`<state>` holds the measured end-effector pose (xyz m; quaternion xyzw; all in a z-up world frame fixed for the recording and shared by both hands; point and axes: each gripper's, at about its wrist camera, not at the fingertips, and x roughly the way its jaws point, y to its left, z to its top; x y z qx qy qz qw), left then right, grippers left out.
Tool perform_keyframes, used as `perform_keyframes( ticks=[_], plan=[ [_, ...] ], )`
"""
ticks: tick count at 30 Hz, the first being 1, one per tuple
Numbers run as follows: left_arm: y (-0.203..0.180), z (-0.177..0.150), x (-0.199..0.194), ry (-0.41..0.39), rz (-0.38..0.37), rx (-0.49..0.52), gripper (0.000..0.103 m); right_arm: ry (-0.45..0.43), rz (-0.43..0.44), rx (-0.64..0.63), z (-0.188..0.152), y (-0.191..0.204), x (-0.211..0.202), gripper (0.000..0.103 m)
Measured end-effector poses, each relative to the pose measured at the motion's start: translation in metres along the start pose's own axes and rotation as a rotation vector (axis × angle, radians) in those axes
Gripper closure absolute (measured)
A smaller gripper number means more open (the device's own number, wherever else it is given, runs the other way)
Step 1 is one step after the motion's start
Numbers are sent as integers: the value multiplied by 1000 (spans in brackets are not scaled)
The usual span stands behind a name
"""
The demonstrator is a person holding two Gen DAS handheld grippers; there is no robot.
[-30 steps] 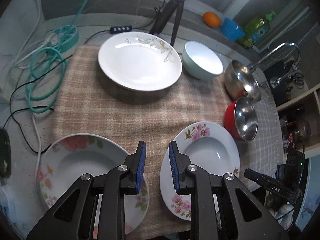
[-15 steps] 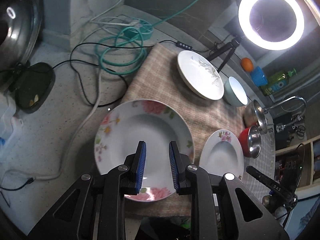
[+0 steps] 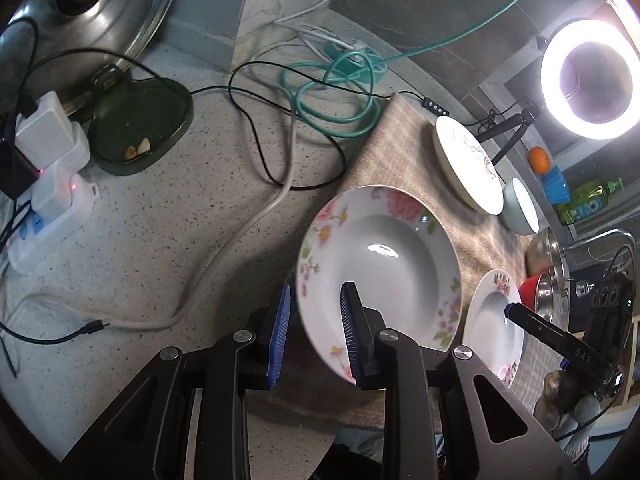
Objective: Organize plates and bowls
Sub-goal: 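Move both grippers to the pink-rose deep plate and close on its rim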
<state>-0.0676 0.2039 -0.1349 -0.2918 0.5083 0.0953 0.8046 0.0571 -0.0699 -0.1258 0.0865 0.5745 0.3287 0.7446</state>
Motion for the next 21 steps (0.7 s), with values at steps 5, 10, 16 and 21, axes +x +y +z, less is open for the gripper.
perform_keyframes(
  ticks=[5,10,16,21],
  plan=[
    [8,-1,10,15,-1,-19,79,31,-3,-14,7,8,22,64],
    [10,0,19,30,-3,-23,79,55,-28,-36,15,13,40,64],
    [7,2,25,35,-11,-10,79,90,-28,-41,20,16,59,65],
    [6,5,31,45,-14,-2,79,109,-22,-45,20,18,70,76]
  ],
)
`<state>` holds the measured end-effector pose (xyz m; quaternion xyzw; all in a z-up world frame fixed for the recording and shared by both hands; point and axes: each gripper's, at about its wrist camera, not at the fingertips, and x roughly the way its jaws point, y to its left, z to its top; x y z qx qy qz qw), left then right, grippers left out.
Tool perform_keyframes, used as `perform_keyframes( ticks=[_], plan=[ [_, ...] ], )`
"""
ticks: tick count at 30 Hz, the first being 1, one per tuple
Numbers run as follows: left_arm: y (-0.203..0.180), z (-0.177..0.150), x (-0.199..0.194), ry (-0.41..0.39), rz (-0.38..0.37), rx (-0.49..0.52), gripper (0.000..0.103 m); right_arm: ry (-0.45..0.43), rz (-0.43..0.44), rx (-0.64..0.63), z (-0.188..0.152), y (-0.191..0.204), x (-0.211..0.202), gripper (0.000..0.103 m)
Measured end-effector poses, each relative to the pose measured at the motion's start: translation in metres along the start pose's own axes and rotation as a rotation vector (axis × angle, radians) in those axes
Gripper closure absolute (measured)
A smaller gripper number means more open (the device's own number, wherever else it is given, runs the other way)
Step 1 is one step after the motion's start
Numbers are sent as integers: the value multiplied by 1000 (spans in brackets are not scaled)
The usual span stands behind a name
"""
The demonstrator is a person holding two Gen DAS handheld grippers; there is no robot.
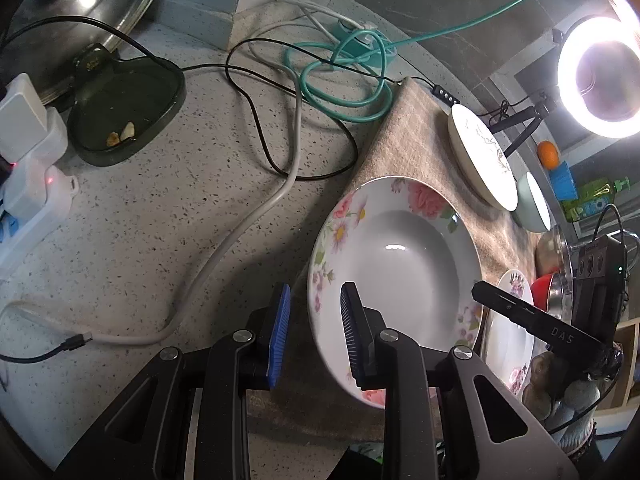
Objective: Organize plates and bowls
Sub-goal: 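Move both grippers to the pink-rose deep plate and close on its rim, then lift the pink-rose plate and carry it over the pink-flower plate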
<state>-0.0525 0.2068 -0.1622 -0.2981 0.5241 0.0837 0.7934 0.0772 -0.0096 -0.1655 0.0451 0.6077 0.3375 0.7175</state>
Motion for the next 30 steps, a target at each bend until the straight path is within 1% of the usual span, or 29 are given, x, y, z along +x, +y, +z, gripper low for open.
perform_keyframes(
  ticks=[4,9,12,16,21,25,30],
  plan=[
    [-2,1,5,15,-17,0,79,6,8,4,1,1,3,83],
    [-4,0,11,34,-24,1,79,15,17,8,2,0,6,86],
    [-4,0,14,36,-13,-3,88,21,12,4,2,1,8,87],
    [-3,0,14,37,-13,-8,89,20,11,10,2,-1,8,91],
    [-3,0,12,27,-13,-13,89,17,9,21,2,-3,8,91],
    [-4,-1,12,22,-18,-19,89,13,24,49,1,-6,7,91],
    [-8,-2,8,10,-18,-15,89,0,11,34,0,-4,4,91]
  ],
)
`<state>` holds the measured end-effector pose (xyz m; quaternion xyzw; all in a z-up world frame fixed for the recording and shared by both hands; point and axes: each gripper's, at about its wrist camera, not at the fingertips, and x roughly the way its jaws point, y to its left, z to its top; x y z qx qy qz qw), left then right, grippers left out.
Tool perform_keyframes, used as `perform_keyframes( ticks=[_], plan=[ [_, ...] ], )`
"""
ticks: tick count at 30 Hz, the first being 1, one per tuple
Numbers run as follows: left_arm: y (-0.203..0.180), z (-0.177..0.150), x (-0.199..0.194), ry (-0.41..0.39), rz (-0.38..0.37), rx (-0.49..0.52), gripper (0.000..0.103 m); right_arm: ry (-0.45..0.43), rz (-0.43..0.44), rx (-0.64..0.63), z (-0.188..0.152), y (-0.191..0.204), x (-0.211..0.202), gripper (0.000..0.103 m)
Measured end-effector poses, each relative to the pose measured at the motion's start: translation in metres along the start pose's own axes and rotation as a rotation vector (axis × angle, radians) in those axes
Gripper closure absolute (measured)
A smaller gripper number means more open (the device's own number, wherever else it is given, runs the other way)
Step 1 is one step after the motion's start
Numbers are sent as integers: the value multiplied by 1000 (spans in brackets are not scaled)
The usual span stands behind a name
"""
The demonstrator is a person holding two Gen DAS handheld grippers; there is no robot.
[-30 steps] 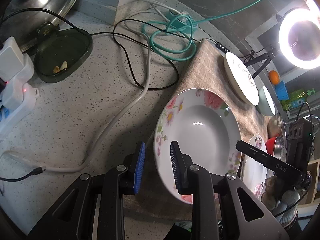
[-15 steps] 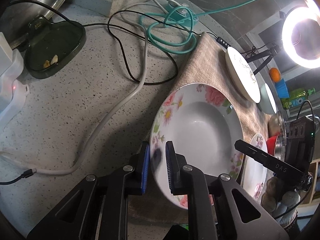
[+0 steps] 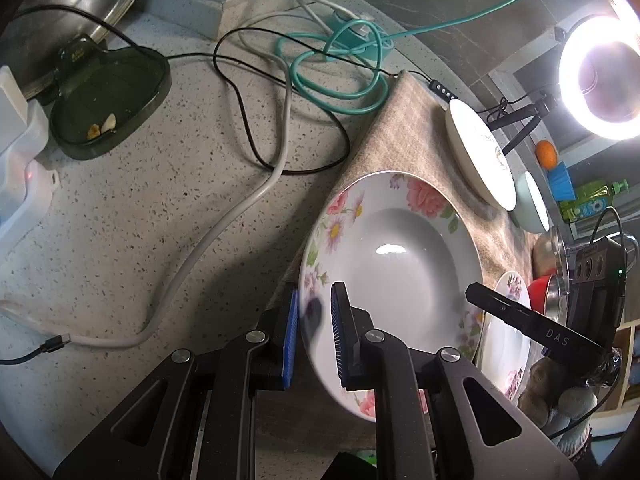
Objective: Organize plates and bowls
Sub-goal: 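Lift the pink-rose plate and carry it over the pink-flower plate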
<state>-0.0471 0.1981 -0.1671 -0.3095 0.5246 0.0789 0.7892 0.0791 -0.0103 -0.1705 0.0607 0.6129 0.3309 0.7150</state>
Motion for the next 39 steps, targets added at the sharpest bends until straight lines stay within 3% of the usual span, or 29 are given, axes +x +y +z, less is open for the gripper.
perform_keyframes(
  ticks=[17,39],
  plan=[
    [-52,2,-15,-25,-66,108,89,-109,8,55,-16,-21,-62,92],
    [-146,-26,28,108,-145,306,89,-210,-71,263,-75,-106,-127,92]
  ],
)
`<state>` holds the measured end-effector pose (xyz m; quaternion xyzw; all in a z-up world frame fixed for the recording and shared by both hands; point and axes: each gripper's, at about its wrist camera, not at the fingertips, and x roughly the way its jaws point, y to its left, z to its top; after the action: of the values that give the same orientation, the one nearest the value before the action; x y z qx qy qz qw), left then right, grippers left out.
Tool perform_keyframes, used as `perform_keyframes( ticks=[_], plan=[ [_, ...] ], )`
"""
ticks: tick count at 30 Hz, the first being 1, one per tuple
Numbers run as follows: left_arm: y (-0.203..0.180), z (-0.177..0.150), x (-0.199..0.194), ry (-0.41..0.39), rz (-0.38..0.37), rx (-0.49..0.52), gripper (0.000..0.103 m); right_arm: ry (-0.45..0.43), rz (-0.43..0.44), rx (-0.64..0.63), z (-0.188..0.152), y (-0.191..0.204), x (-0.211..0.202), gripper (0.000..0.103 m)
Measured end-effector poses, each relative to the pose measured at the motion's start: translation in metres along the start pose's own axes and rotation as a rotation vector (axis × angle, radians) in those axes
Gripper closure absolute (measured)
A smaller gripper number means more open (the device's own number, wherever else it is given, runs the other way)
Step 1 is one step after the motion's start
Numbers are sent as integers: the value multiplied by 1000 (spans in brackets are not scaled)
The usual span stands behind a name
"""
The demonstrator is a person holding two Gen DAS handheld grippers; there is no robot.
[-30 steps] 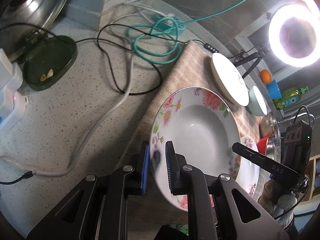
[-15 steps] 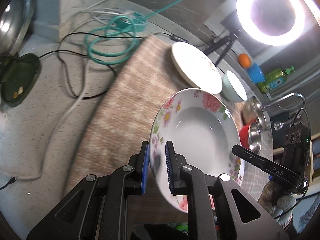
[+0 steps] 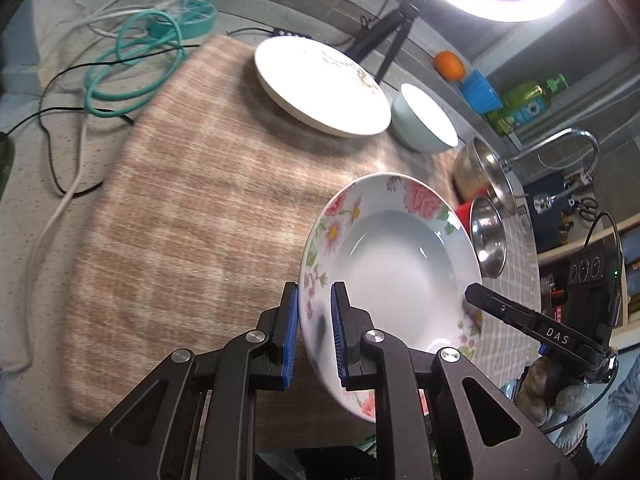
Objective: Organize plates and bowls
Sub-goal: 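Lift the pink-rose plate and carry it over the pink-flower plate, then lower the pink-rose plate onto the pink-flower plate and open both grippers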
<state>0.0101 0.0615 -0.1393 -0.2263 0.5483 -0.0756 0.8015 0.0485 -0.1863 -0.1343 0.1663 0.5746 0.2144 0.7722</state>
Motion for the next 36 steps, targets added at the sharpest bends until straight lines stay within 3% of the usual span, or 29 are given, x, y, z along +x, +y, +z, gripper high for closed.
perform_keyframes(
  ticks=[13,36],
  plan=[
    [-24,-5,26,58,-2,50,89,-1,-34,68,-14,-38,-9,92],
    [-34,-10,41,99,31,99,89,15,-63,66,-14,-53,1,92]
  ],
)
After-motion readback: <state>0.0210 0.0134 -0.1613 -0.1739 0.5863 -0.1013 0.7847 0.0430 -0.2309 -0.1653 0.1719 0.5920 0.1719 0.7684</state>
